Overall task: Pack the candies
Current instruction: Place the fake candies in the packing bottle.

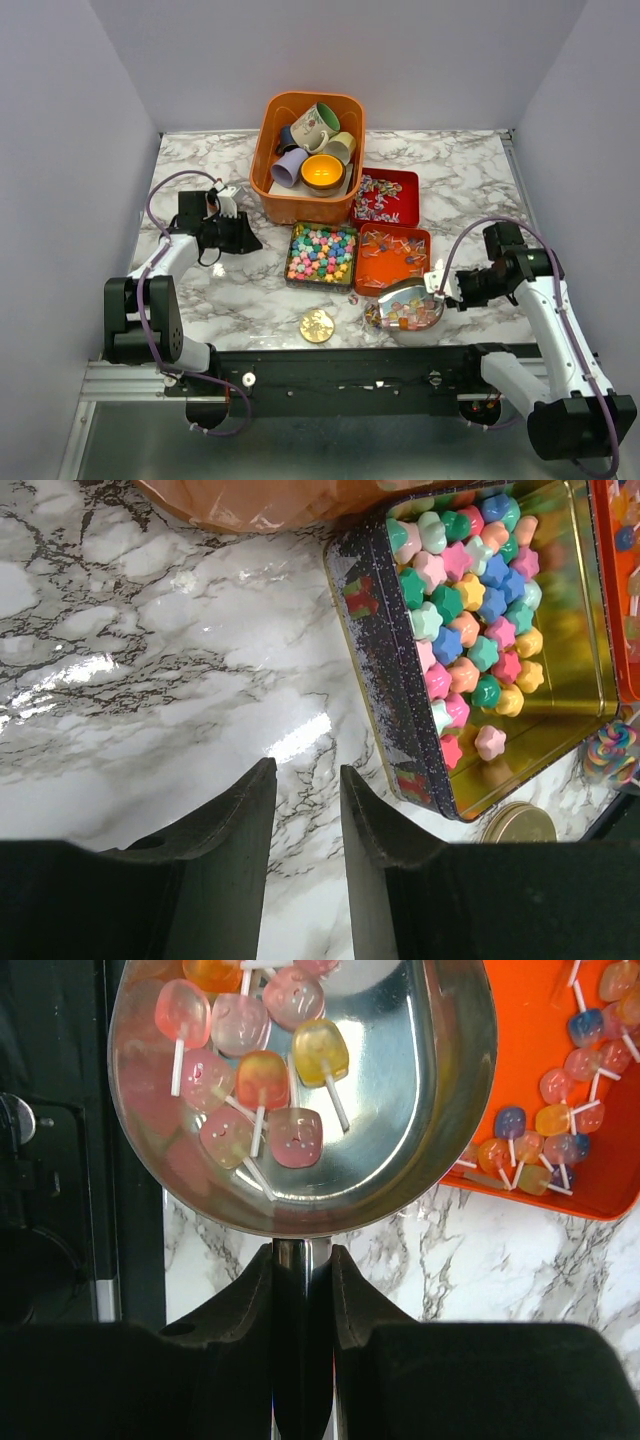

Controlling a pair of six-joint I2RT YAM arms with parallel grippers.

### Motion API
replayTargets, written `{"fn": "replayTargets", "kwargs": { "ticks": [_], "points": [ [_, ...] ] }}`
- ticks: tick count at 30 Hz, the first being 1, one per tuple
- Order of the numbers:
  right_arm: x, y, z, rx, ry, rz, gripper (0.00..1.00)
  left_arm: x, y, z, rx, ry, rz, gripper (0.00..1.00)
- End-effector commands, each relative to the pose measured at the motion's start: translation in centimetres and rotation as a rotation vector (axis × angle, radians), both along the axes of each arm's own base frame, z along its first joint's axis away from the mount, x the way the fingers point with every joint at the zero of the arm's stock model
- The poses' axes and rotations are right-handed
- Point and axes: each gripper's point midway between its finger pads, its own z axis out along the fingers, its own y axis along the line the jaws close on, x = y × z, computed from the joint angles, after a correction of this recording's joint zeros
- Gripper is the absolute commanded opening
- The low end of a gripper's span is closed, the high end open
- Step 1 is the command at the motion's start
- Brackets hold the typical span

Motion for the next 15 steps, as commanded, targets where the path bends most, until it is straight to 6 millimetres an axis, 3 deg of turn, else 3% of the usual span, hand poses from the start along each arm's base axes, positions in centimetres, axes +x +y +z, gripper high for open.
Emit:
{"fn": "replayTargets", "kwargs": {
  "ticks": [1,15],
  "points": [
    [0.6,-0.6,1.1,-0.053,0.004,-0.051,0.01,0.5,-0.6,1.4,-0.060,-0.042,0.005,0.42],
    [0.7,0.3,2.4,-0.117,0.009,-0.027,0.01,0.7,-1.1,1.8,-0.125,-0.044,0.026,0.42]
  ]
}}
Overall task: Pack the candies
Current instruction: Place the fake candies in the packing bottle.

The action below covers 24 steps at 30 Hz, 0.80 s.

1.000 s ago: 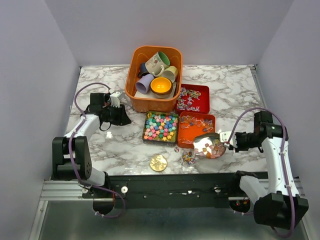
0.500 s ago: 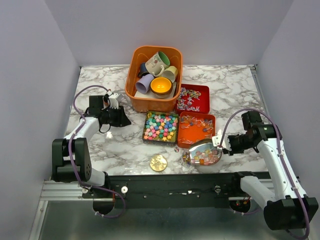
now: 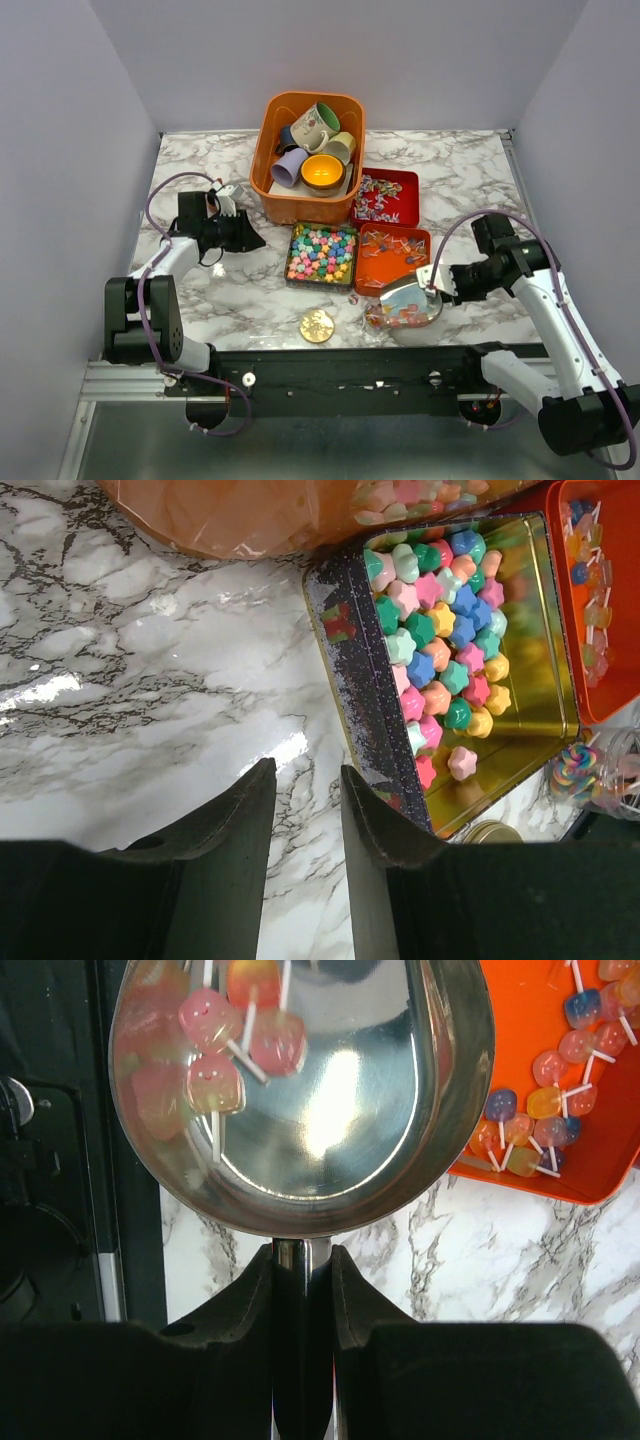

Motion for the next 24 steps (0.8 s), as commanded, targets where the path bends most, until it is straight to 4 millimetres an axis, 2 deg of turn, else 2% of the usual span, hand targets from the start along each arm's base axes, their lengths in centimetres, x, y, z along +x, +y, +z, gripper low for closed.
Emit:
{"fn": "replayTargets", "kwargs": {
  "ticks": [1,7,17,20,21,24],
  "points": [
    [0.1,0.2,1.2,-0.031,-0.005,-0.014,0.01,0.3,-0.5,1.3,-0.046,-0.043,-0.005,0.42],
    [0.5,0.2,2.4,-0.063,-0.009,-0.020,0.01,0.9,-0.7,1.7,-0.076,-0.047,0.000,0.42],
    [0.3,-1.4,2.7,-0.144,-0.025,-0.027,0.01,1.2,-1.2,2.8,-0.117,-0.053,-0.016,0.43],
    [1.0,-0.5,4.4,-0.085,-0.055,-0.068,0.01,1.4,-1.7,5.1,-0.164,-0.096,-0.020,0.43],
    [1.4,-0.1,5.6,-0.060,-0.080,-0.083,0.01,1.1,-1.9,6.3,-0.176,-0.119,-0.022,0.43],
    [2.3,1.3,7.1,0.020,-0.061,-0.137,0.01,0.7,-3.0,10.1,-0.240,-0.192,-0.058,0.45]
  ]
}}
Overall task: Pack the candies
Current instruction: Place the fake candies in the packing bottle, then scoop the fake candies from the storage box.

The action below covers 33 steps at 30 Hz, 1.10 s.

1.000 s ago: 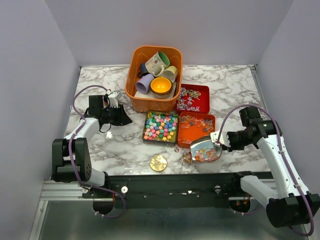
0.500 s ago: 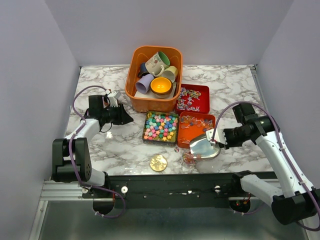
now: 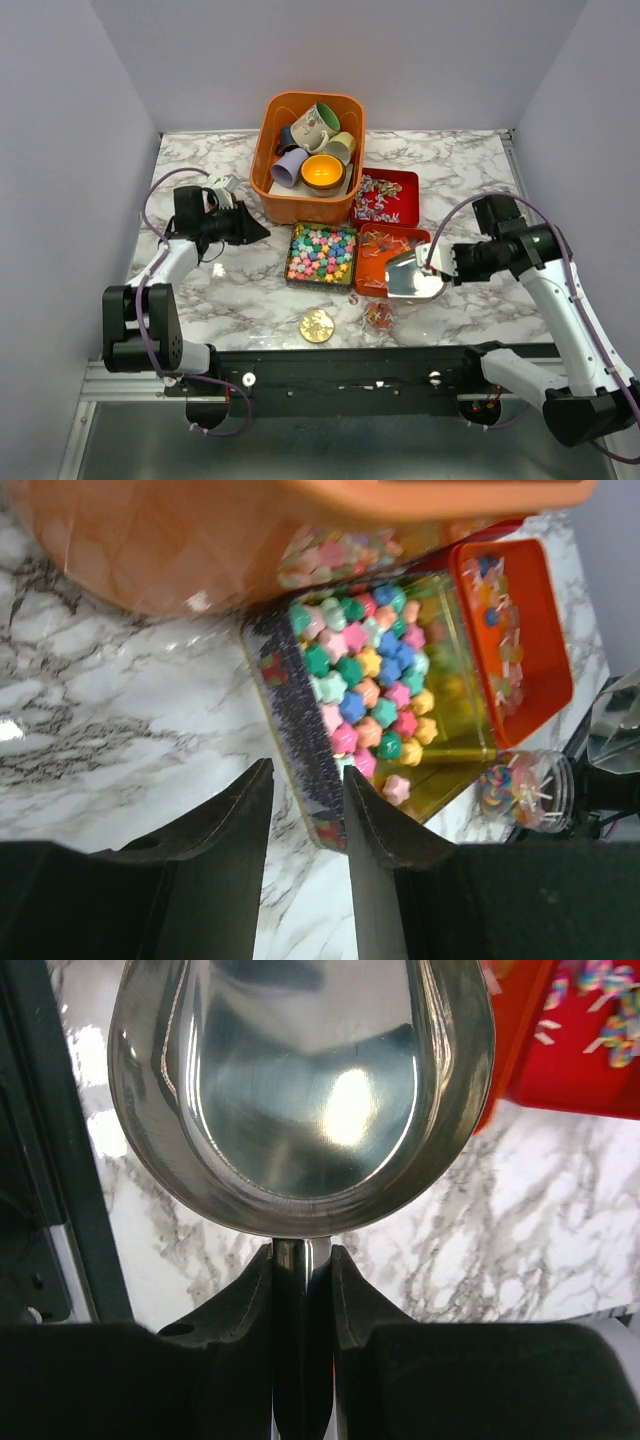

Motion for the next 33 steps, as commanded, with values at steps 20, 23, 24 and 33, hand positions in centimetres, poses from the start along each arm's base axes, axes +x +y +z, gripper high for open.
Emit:
{"fn": "replayTargets", "kwargs": {
  "ticks": [20,23,24,33],
  "points": [
    [6.5,13.7,7.7,0.393,0.050,-0.096,0.01,-6.4,-9.9,12.0,-0.360,-0.131,-0.254,0.49],
    [6.7,15.0,7.7,0.399,0.054,-0.079,0.01,-6.0,-10.2,11.7,-0.373,-0.114,-0.250,0.50],
    [6.6,15.4,7.7,0.397,0.056,-0.070,0.01,-5.8,-10.1,11.6,-0.373,-0.106,-0.244,0.50],
    [10.6,16.6,3.9,0.183,-0.010,-0.086,0.00,-2.7,-5.0,8.7,-0.195,-0.028,0.029,0.48]
  ]
}}
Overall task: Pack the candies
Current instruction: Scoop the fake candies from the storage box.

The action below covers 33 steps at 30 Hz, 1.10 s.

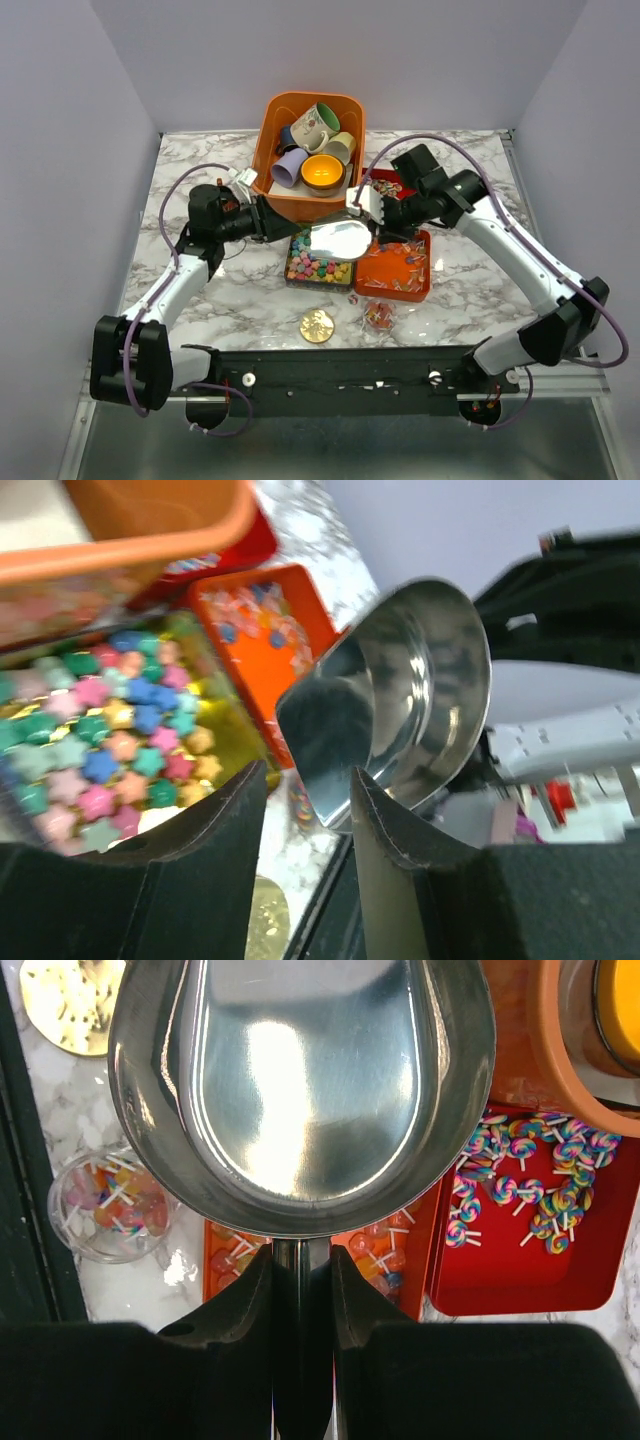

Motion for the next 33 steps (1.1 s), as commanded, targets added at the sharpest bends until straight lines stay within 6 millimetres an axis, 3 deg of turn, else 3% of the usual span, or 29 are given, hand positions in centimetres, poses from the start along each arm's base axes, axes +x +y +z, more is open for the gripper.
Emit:
{"fn": "replayTargets", "kwargs": {
  "ticks": [1,2,3,4,8,10,21,30,33],
  "points": [
    [3.8,0.6,-1.5,-0.137,-0.079,-0.025,0.01,2.7,5.3,-2.3,0.155,0.082,0.267,0.48],
    [3.9,0.4,-2.2,-0.179,-0.061,-0.014,0.01,3.0,6.2,-2.9,0.183,0.086,0.300,0.48],
    [4.8,0.3,-1.4,-0.203,-0.089,-0.019,0.01,3.0,7.1,-3.5,0.212,0.100,0.337,0.47],
    [4.9,0.0,-3.0,-0.269,-0.038,-0.013,0.01,2.7,8.3,-5.0,0.255,0.164,0.386,0.46],
    [7.4,-0.2,-3.1,-0.379,-0.104,0.014,0.01,2.2,12.2,-9.3,0.383,0.277,0.580,0.46],
    [8.0,-0.6,-2.8,-0.460,-0.150,0.034,0.01,1.0,12.6,-11.1,0.378,0.344,0.616,0.45],
    [7.2,0.0,-4.6,-0.730,-0.232,0.219,0.01,-2.5,12.7,-16.6,0.322,0.558,0.701,0.44],
    [7.1,0.2,-7.1,-0.950,-0.309,0.317,0.01,-3.0,12.0,-18.9,0.301,0.637,0.694,0.43],
    [5.8,1.2,-8.5,-0.942,-0.259,0.364,0.01,-2.6,11.4,-18.6,0.297,0.618,0.667,0.43]
  ]
}}
